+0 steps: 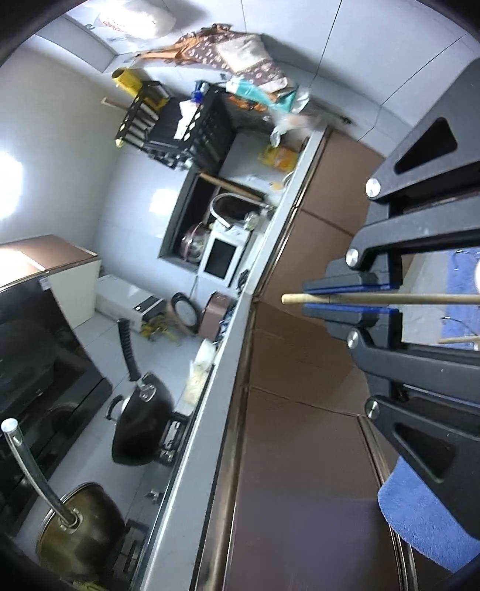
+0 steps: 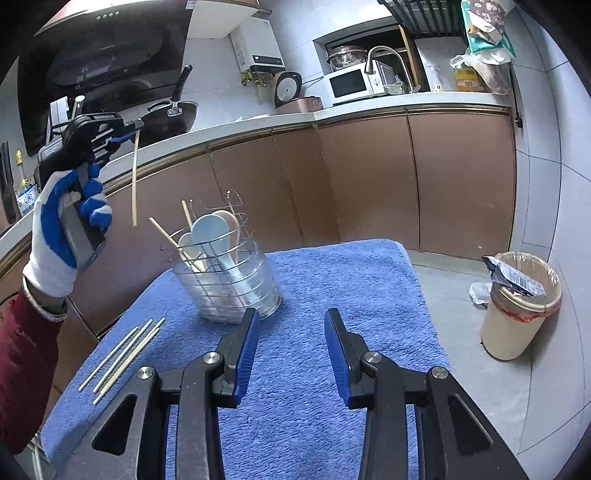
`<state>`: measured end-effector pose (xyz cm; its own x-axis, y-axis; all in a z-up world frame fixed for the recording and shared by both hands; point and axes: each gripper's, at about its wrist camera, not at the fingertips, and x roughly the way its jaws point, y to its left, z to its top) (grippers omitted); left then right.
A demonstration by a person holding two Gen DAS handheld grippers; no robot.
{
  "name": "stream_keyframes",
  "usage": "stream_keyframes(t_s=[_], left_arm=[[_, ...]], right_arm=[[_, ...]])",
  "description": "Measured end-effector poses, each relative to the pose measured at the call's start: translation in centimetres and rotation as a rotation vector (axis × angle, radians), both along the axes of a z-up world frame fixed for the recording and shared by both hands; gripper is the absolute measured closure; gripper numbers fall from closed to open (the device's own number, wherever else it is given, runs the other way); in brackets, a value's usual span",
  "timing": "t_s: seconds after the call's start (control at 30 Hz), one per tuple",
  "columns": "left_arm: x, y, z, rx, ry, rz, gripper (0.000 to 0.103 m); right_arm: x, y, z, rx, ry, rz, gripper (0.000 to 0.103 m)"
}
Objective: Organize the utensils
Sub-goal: 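Lower the chopstick into the holder and open the left tool, then move both tools back over the remaining chopsticks on the towel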
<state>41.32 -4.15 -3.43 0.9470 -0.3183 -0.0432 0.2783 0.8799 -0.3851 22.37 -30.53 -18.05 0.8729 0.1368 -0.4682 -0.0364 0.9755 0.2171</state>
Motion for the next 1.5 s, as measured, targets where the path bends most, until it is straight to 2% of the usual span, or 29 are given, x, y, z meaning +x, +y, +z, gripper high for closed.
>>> stream_keyframes(t_s=[0.2,0.33,0.4,0.43,0.47,0.53,0.8,0.87,1.03,1.13,1.5], left_arm=[[1.3,-2.9,-3.9,0.075,-0.035,0.101,0.098],[1.8,-3.8,-7.3,0.118,0.014,0.11,0.097],[1.4,-3.9,-8.1,0.135,0.031,0.1,0.094],[1.1,-4.0,-8.3,0.147,0.034,0.093,0.088],[0.9,-4.0,-8.3,0.155,0.037,0.088,0.082],[0.1,-4.2,-8.1,0.18,0.04,0.083,0.079],[-4.7,-5.1,-6.6,0.323,0.094,0.043,0.075],[-6.1,-5.1,-6.4,0.354,0.105,0.045,0.068],[-10.0,-4.4,-5.9,0.41,0.11,0.025,0.062],[-11.8,-3.8,-5.7,0.431,0.112,0.02,0.059],[-16.0,1.1,-5.3,0.439,0.174,0.025,0.058]], right_arm=[[0.8,-1.2,-0.8,0.012,0.012,-0.019,0.068],[1.1,-1.4,-1.3,0.019,0.019,-0.016,0.068],[1.1,-1.4,-1.5,0.022,0.021,-0.013,0.068],[1.1,-1.3,-1.4,0.024,0.021,-0.012,0.068],[1.1,-1.2,-1.3,0.026,0.021,-0.012,0.067],[1.0,-0.9,-1.1,0.028,0.017,-0.009,0.067],[-0.7,0.9,0.8,0.034,0.003,0.017,0.066],[-1.3,1.5,1.4,0.032,-0.003,0.018,0.064],[-2.8,2.8,2.8,0.026,-0.01,0.02,0.063],[-3.6,3.6,3.4,0.021,-0.012,0.023,0.063],[-6.0,7.6,5.2,-0.007,0.007,0.065,0.063]])
